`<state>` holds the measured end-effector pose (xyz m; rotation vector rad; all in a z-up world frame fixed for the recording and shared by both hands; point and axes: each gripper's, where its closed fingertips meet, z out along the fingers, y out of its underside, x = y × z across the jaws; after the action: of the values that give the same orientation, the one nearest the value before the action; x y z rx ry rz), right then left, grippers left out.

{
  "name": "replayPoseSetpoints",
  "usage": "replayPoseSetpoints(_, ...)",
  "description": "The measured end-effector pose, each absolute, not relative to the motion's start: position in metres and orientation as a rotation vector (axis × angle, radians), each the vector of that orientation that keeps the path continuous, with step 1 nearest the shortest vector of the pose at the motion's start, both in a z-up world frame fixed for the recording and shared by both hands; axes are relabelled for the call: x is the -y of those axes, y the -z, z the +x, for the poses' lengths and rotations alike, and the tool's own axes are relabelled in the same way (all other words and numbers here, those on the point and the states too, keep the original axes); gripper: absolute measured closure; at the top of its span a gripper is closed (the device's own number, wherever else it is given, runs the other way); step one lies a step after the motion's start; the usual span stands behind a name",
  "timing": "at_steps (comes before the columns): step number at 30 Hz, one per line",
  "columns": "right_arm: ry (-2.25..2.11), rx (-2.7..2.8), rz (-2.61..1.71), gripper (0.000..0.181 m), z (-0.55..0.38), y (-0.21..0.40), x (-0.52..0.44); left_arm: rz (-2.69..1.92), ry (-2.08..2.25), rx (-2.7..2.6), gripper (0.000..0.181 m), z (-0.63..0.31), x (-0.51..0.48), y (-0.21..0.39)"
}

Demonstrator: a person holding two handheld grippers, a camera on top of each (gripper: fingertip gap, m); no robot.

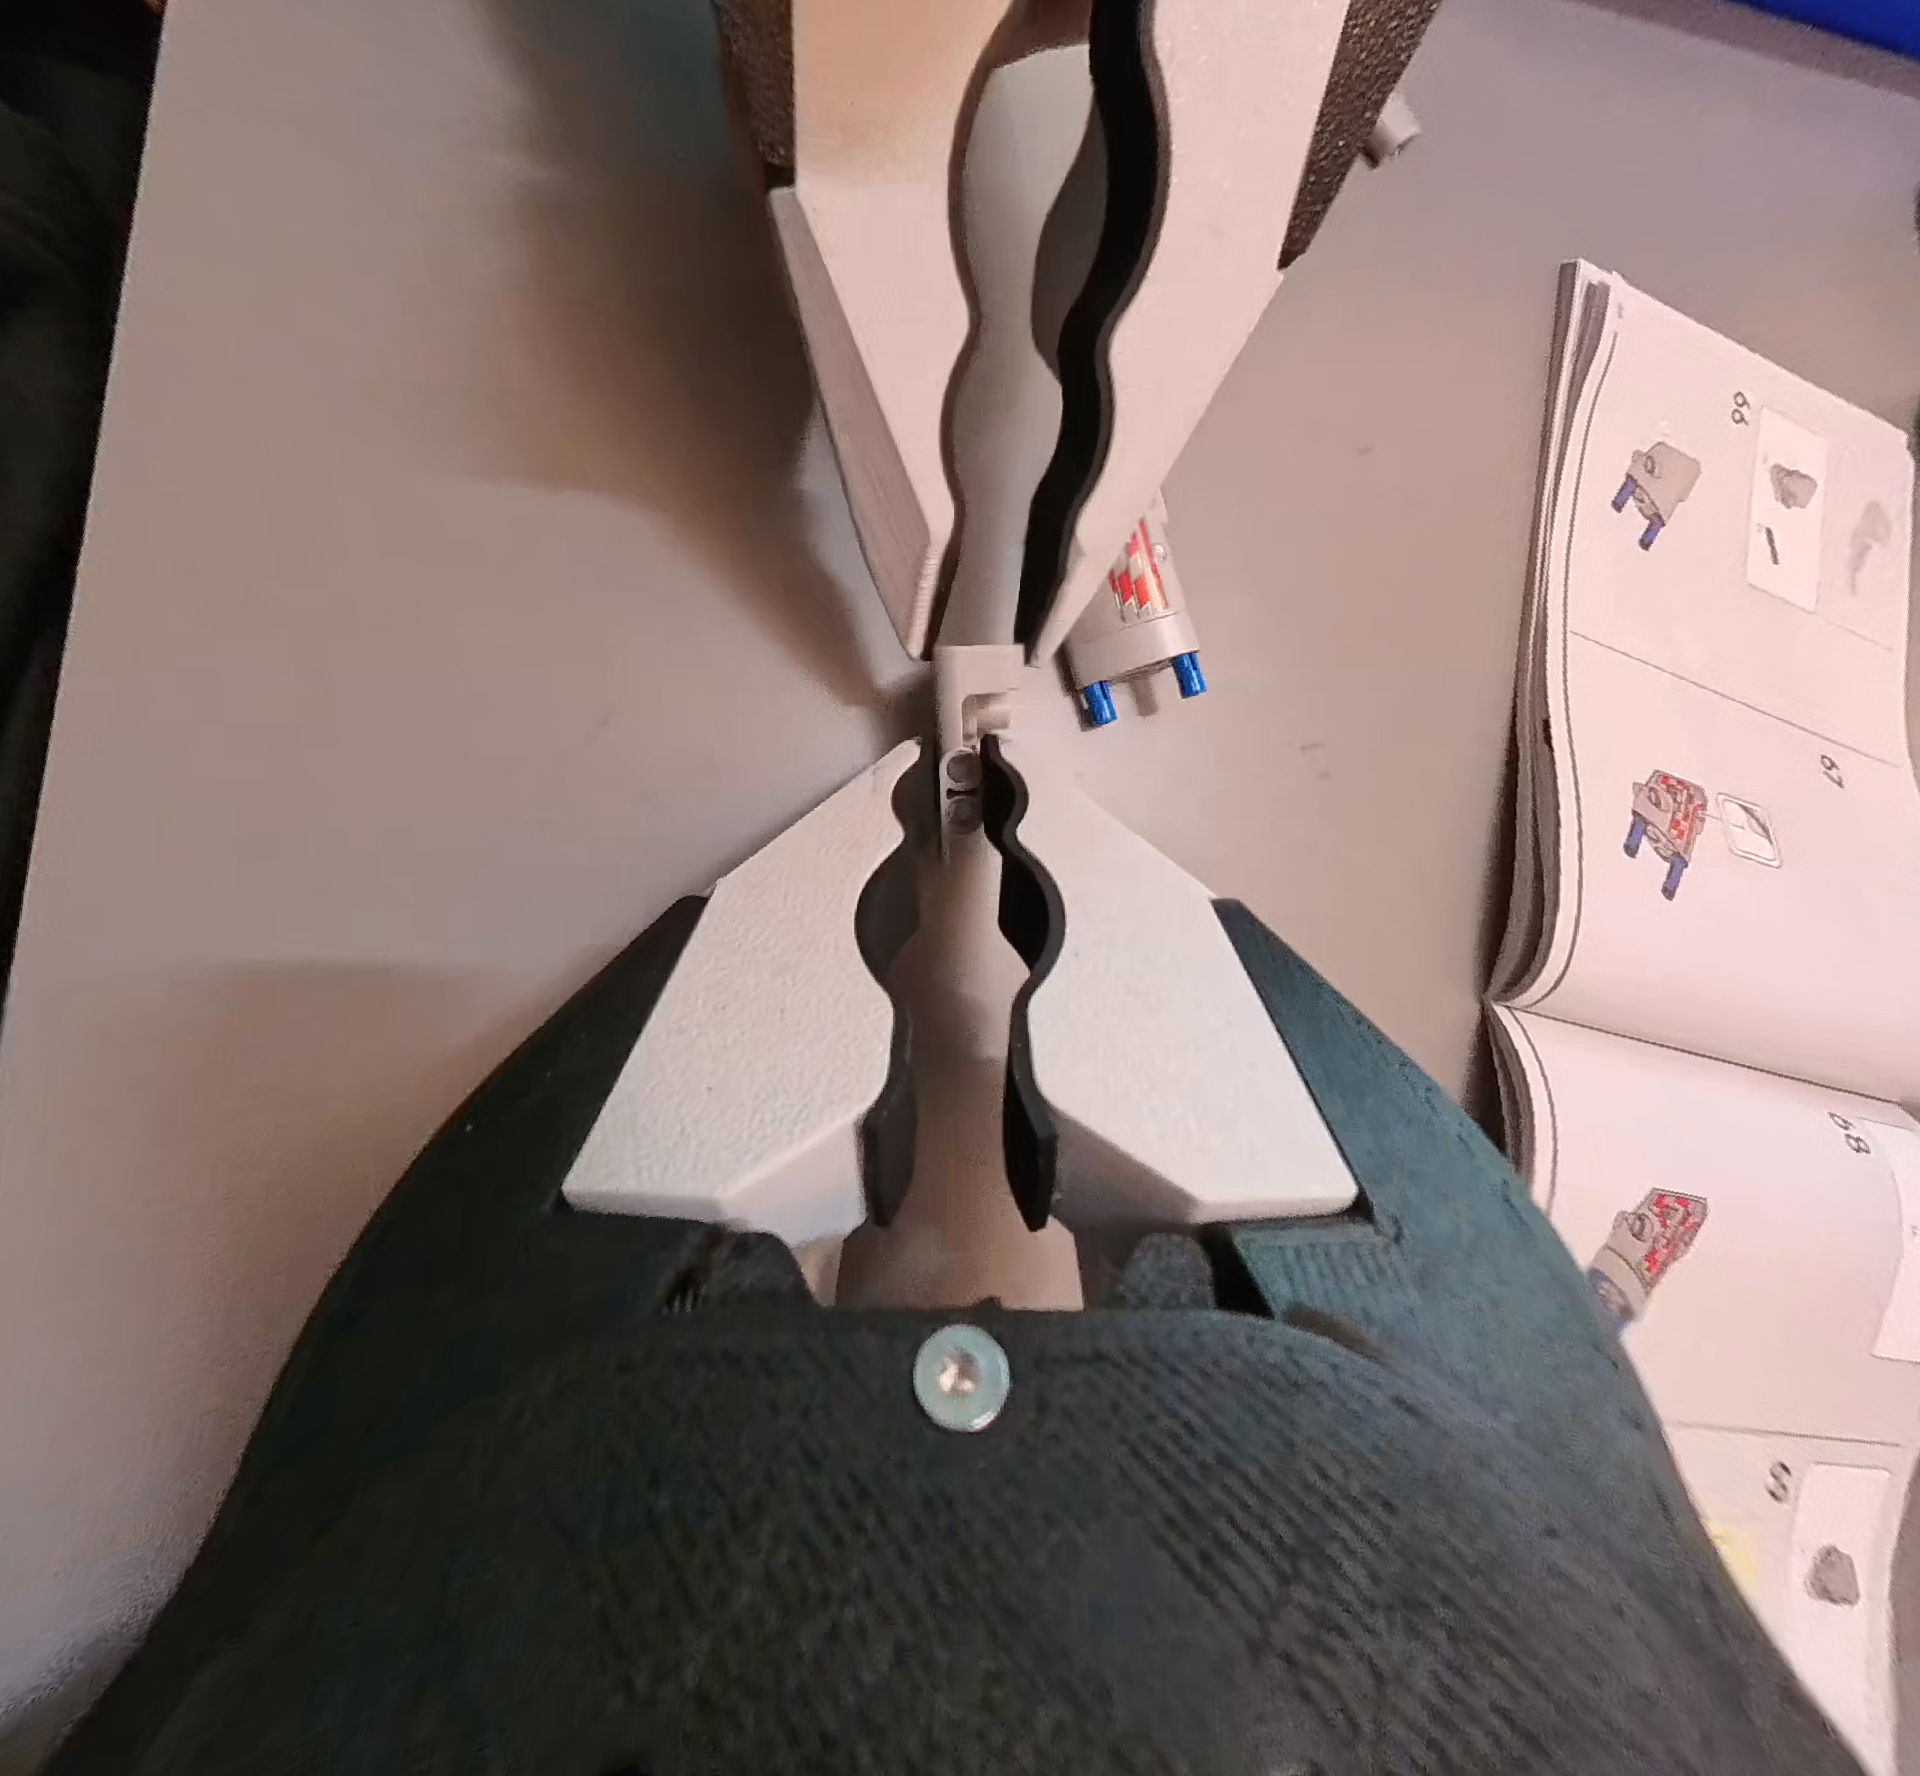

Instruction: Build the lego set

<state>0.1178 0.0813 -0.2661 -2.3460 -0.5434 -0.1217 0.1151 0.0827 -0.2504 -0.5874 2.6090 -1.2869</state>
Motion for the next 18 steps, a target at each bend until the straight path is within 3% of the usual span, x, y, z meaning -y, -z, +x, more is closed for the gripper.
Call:
replayPoseSetpoints(1, 0.102, 0.527, -2.322, 0.175, 0.117, 0.266, -0.083, -0.581, 1.276, -2.61, 0.169, 0.115, -0.084, 0.252)
replayPoseSetpoints(12, 0.062, 0.489, -2.172, 0.175, 0.12, 0.261, -0.087, -0.645, 1.246, -2.534, 0.168, 0.126, -0.104, 0.241)
replayPoseSetpoints(18, -0.129, 0.437, -2.196, 0.175, 0.124, 0.26, -0.081, -1.071, 1.452, -2.545, 0.156, 0.134, -0.127, 0.238)
